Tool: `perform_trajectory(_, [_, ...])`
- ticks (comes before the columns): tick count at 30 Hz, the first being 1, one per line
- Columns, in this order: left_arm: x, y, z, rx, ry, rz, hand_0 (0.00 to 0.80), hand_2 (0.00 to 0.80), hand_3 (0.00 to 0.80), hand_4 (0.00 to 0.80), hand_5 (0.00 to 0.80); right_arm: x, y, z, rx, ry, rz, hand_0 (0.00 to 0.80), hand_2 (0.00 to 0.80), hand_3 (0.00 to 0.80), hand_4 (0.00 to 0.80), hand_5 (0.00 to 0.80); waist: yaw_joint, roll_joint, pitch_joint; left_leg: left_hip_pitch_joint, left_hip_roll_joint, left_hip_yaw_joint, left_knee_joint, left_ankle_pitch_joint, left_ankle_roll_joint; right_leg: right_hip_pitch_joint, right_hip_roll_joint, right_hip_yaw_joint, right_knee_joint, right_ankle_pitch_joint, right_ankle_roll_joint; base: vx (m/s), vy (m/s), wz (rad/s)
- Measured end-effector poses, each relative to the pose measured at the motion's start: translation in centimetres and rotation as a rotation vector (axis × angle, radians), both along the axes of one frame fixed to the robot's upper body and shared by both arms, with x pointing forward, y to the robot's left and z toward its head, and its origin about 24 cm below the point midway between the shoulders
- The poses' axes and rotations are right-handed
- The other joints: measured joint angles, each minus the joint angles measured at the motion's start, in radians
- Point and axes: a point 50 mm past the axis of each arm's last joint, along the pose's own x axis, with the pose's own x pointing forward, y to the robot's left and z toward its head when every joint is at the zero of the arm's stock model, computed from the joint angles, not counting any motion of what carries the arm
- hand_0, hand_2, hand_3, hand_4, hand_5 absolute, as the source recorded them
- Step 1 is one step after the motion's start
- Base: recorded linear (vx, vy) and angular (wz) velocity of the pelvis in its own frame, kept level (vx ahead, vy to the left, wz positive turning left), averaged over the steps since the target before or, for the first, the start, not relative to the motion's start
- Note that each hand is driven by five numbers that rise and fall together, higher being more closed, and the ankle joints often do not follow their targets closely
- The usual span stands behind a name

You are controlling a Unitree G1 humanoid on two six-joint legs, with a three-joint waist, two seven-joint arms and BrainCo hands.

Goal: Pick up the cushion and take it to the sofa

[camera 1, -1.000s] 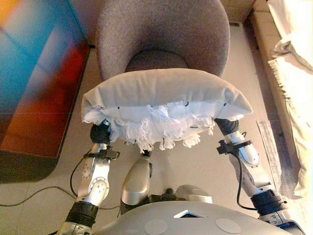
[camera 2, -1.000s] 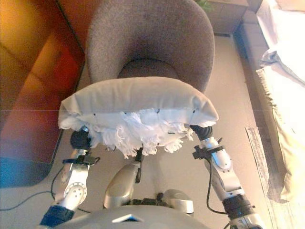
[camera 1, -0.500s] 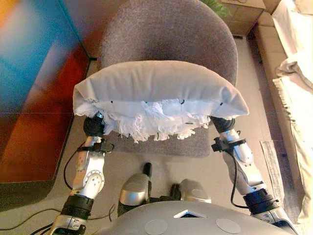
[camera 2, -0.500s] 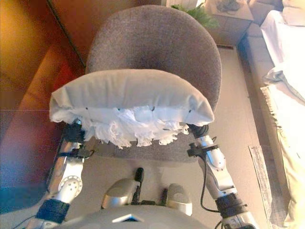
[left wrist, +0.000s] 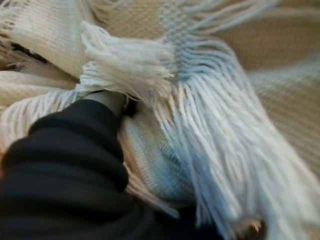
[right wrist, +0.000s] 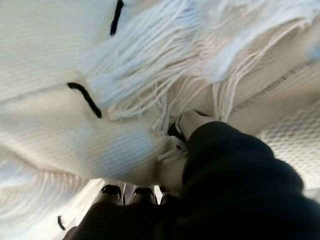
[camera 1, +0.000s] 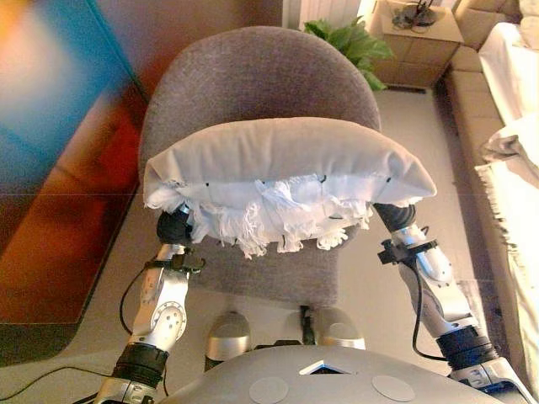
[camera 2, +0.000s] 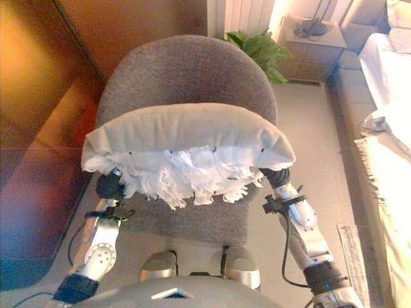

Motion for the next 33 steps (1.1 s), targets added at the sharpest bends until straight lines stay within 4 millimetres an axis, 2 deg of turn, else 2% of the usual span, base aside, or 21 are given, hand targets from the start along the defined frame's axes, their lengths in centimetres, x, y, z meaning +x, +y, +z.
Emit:
perform_trajectory(1, [-0.1,-0.2,-0.3,-0.006,0.018,0.003,0.800,0.800,0.800,0.800,0.800,-0.2,-0.1,-0.3,0.000,0.013,-0.003,0.800,0.800,0.800,0.800,0.800,0.001,0.002,-0.003,-0.004,-0.007,0.008,-0.046,-0.007,-0.011,0.003,-0.002,-0.008,-0.004,0.000,-0.001,0.205,0.109,-0.04])
perform_trajectory(3, [0.0,-0.5,-0.4,0.001,0.026,0.007,0.800,0.800,0.800,0.800,0.800,-0.4,-0.1,-0.7,0.002,0.027,-0.012,0.800,0.800,0.800,0.800,0.800,-0.002,0.007,-0.004,-0.005,-0.043,0.003,-0.237,-0.001,-0.014,0.005,-0.011,-0.023,-0.020,0.000,-0.002,0.119,0.097,-0.06])
perform_trajectory(4, [0.1,-0.7,-0.5,0.011,0.028,0.008,0.800,0.800,0.800,0.800,0.800,-0.4,-0.3,-0.9,-0.009,0.038,-0.020,0.800,0.800,0.800,0.800,0.800,0.000,0.010,-0.002,-0.006,-0.063,-0.023,-0.290,0.009,0.001,0.003,-0.012,-0.023,-0.018,0.001,0.000,0.123,0.101,-0.13])
perform_trajectory(6, [0.0,-0.7,-1.1,0.015,0.063,0.022,0.800,0.800,0.800,0.800,0.800,-0.5,-0.3,-1.4,-0.033,0.060,-0.022,0.800,0.800,0.800,0.800,0.800,0.001,0.052,-0.005,0.024,-0.066,-0.039,-0.388,0.027,0.029,0.028,0.004,-0.044,-0.025,-0.003,0.020,0.189,0.104,-0.19])
perform_trajectory(7, [-0.1,-0.8,-1.4,0.013,0.080,0.027,0.800,0.800,0.800,0.800,0.800,-0.5,-0.4,-1.4,-0.045,0.063,-0.025,0.800,0.800,0.800,0.800,0.800,0.001,0.082,-0.005,0.046,-0.057,-0.051,-0.423,0.077,0.018,0.040,0.018,-0.045,-0.023,-0.010,0.033,0.231,0.097,-0.28])
perform_trajectory(8, [-0.1,-0.8,-1.6,0.015,0.094,0.032,0.800,0.800,0.800,0.800,0.800,-0.5,-0.2,-1.6,-0.041,0.072,-0.034,0.800,0.800,0.800,0.800,0.800,0.000,0.081,-0.008,0.065,-0.064,-0.042,-0.454,0.099,0.005,0.043,0.007,-0.041,-0.025,-0.017,0.044,0.258,0.111,-0.21])
perform_trajectory(9, [-0.1,-0.6,-1.6,0.022,0.101,0.032,0.800,0.800,0.800,0.800,0.800,-0.7,-0.1,-1.8,-0.037,0.081,-0.038,0.800,0.800,0.800,0.800,0.800,0.000,0.074,-0.013,0.077,-0.074,-0.035,-0.485,0.101,0.008,0.053,-0.006,-0.042,-0.040,-0.015,0.051,0.220,0.107,-0.12])
perform_trajectory(10, [0.0,-0.6,-1.5,0.030,0.105,0.027,0.800,0.800,0.800,0.800,0.800,-0.9,-0.1,-2.0,-0.030,0.091,-0.045,0.800,0.800,0.800,0.800,0.800,-0.001,0.068,-0.017,0.092,-0.081,-0.018,-0.510,0.106,0.014,0.059,-0.018,-0.041,-0.051,-0.012,0.056,0.194,0.109,0.08])
perform_trajectory(12, [-0.2,-0.7,-1.7,0.056,0.122,0.015,0.800,0.800,0.800,0.800,0.800,-1.5,-0.1,-2.7,-0.013,0.127,-0.060,0.800,0.800,0.800,0.800,0.800,-0.001,0.063,-0.020,0.129,-0.095,-0.017,-0.549,0.132,0.029,0.090,-0.035,-0.040,-0.070,-0.008,0.086,0.138,0.102,0.10])
perform_trajectory(18, [-0.5,0.0,-1.9,0.102,0.158,0.017,0.800,0.800,0.800,0.800,0.800,-1.8,0.2,-3.3,-0.013,0.168,-0.058,0.800,0.800,0.800,0.800,0.800,0.000,0.058,-0.023,0.150,-0.097,0.013,-0.582,0.142,0.034,0.099,-0.038,-0.043,-0.088,-0.009,0.099,0.050,0.054,-0.02])
perform_trajectory(21, [-0.5,0.5,-1.9,0.139,0.172,0.019,0.800,0.800,0.800,0.800,0.800,-1.3,0.5,-3.6,-0.014,0.189,-0.049,0.800,0.800,0.800,0.800,0.800,0.005,0.053,-0.020,0.163,-0.081,0.069,-0.583,0.140,0.031,0.100,-0.032,-0.052,-0.091,-0.006,0.094,-0.024,-0.003,-0.20])
perform_trajectory(23, [-0.5,0.6,-2.0,0.144,0.190,0.025,0.800,0.800,0.800,0.800,0.800,-0.9,0.5,-4.2,-0.010,0.215,-0.060,0.800,0.800,0.800,0.800,0.800,0.023,0.052,-0.020,0.171,-0.071,0.094,-0.588,0.128,0.026,0.098,-0.030,-0.064,-0.092,-0.011,0.088,-0.008,-0.018,-0.29])
perform_trajectory(26, [-0.3,0.4,-2.8,0.205,0.245,0.013,0.800,0.800,0.800,0.800,0.800,-0.9,0.5,-5.5,-0.005,0.280,-0.094,0.800,0.800,0.800,0.800,0.800,0.030,0.051,-0.021,0.167,-0.060,0.096,-0.588,0.129,0.022,0.088,-0.026,-0.076,-0.092,-0.010,0.088,0.028,-0.028,-0.07])
perform_trajectory(30, [-0.2,0.2,-4.9,0.288,0.386,0.005,0.800,0.800,0.800,0.800,0.800,-0.6,0.9,-7.4,-0.029,0.389,-0.141,0.800,0.800,0.800,0.800,0.800,0.029,0.056,-0.024,0.162,-0.059,0.092,-0.588,0.130,0.020,0.084,-0.024,-0.075,-0.092,-0.007,0.084,0.018,0.000,0.01])
perform_trajectory(33, [0.3,0.4,-6.2,0.357,0.475,0.020,0.800,0.800,0.800,0.800,0.800,0.3,1.2,-8.7,-0.083,0.464,-0.142,0.800,0.800,0.800,0.800,0.800,0.029,0.058,-0.025,0.161,-0.061,0.092,-0.588,0.138,0.021,0.086,-0.025,-0.074,-0.092,0.002,0.078,0.000,0.000,0.00])
